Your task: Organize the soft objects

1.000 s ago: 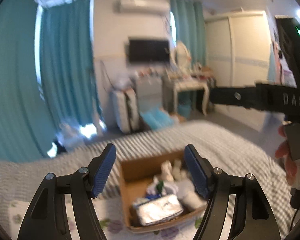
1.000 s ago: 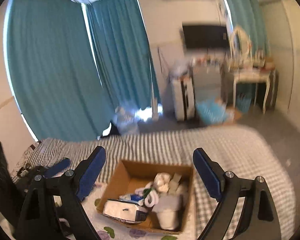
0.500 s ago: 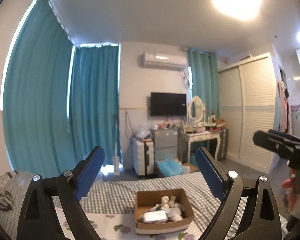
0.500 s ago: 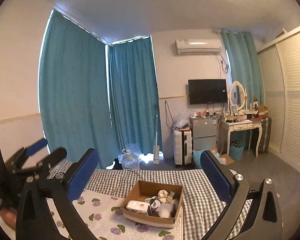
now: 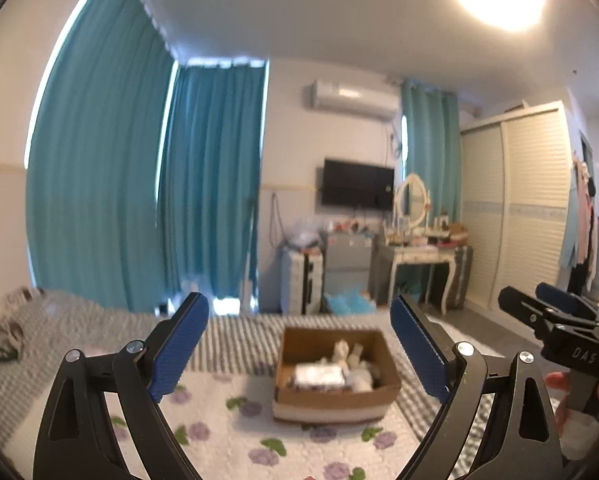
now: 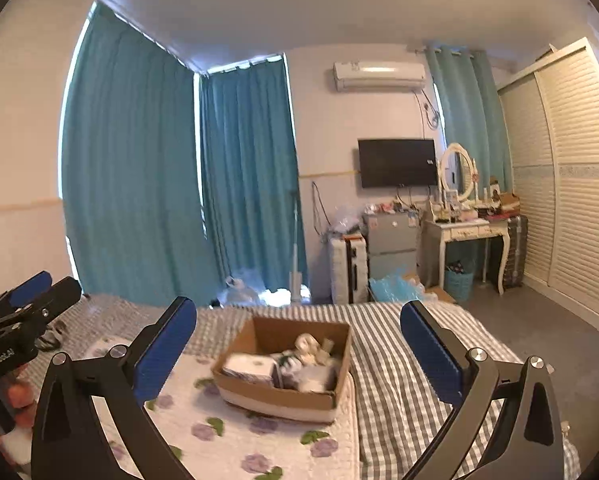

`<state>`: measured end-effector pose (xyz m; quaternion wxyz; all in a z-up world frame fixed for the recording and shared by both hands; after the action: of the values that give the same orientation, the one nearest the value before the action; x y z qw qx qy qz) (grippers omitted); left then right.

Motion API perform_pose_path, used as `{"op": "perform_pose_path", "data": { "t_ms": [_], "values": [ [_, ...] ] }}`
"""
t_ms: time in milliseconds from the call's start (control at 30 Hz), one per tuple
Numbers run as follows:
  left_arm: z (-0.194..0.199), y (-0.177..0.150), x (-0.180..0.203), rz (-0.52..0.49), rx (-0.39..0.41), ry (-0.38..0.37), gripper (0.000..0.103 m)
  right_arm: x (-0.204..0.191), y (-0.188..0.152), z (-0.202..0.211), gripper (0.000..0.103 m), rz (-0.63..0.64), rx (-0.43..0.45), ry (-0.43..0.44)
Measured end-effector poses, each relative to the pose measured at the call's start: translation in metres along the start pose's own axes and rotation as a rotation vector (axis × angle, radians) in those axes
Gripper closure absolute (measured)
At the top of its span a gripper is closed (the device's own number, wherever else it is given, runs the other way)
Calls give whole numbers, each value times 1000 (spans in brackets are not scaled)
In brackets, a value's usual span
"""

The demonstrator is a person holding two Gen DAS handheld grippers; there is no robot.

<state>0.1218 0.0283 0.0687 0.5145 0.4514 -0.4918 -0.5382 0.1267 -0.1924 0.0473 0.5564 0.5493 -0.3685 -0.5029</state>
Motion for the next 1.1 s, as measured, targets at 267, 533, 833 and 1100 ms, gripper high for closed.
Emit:
{"op": "perform_pose_path", "data": {
  "t_ms": [267, 533, 833, 1100],
  "values": [
    [-47, -49, 12, -34, -106, 3, 9, 13, -51, -48, 0, -17, -56, -23],
    [-55, -69, 9, -42, -133, 7, 9, 13, -75, -67, 0, 0, -121, -29],
    [-55, -67, 14, -54, -126, -6, 9, 10, -72, -64, 0, -5, -132, -28],
    [-59, -69, 4, -29, -139, 5, 9, 10, -72, -64, 0, -6, -132, -29]
  ]
}}
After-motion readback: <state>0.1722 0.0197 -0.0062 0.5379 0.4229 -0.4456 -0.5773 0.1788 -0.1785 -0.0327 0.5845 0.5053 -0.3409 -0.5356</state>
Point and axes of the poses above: each gripper's, at about its wrist camera, not at the fingertips, and z roughly against the way its jaws point, x to its right, y to its top, the point moved 8 cm from there along -z, roughly the way its jaws point, and after that the axes turned 4 degrees about -z, right-handed, at the moved point
